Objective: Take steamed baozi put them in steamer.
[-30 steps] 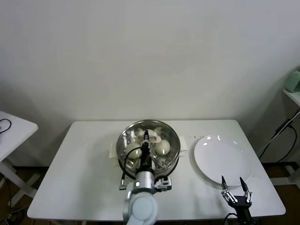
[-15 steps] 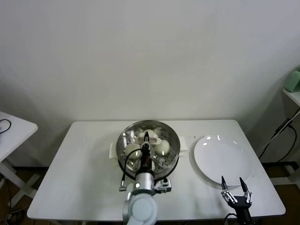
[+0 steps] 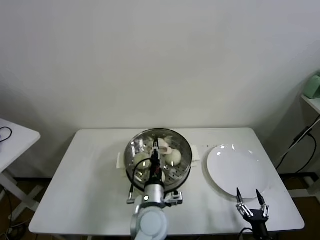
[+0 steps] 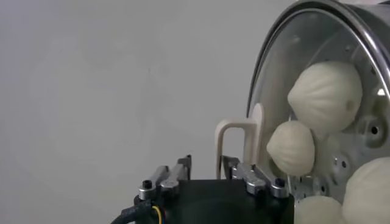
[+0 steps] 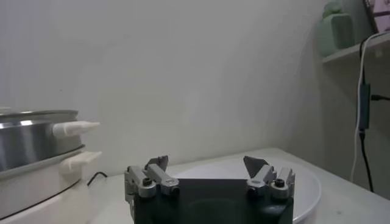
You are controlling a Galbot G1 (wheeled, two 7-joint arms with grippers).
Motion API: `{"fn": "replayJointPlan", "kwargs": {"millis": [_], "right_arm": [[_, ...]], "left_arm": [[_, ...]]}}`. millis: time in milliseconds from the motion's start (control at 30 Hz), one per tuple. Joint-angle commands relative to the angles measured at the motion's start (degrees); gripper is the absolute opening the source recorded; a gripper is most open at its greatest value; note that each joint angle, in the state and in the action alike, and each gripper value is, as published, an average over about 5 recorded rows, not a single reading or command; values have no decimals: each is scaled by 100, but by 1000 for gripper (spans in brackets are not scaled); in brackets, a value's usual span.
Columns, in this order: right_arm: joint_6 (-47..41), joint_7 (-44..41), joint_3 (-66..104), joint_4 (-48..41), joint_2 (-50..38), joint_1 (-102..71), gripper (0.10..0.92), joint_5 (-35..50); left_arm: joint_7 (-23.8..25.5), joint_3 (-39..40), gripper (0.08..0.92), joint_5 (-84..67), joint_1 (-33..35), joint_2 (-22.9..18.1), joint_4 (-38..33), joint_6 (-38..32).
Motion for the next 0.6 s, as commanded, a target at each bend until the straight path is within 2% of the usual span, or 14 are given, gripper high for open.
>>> {"fn": "replayJointPlan", "kwargs": {"millis": [33,267,433,600], "right_arm": [[10,2,-5,-4,3,-2,823,-4],[23,-14,-21,-21,27,0,823,-15],[42,-17,-17,-52,29,-9,823,-23],[39,-24,-14,-67,43,-6,823,-35]], "left_arm": [[-45,4,443,-64,66,22,-85,-32],[28,21,641,-147,261,175,-554,-28],[35,17,799,-295,520,443,-1085,-35],[-15,-73,823,-605,875,771,-1751,-64]]}}
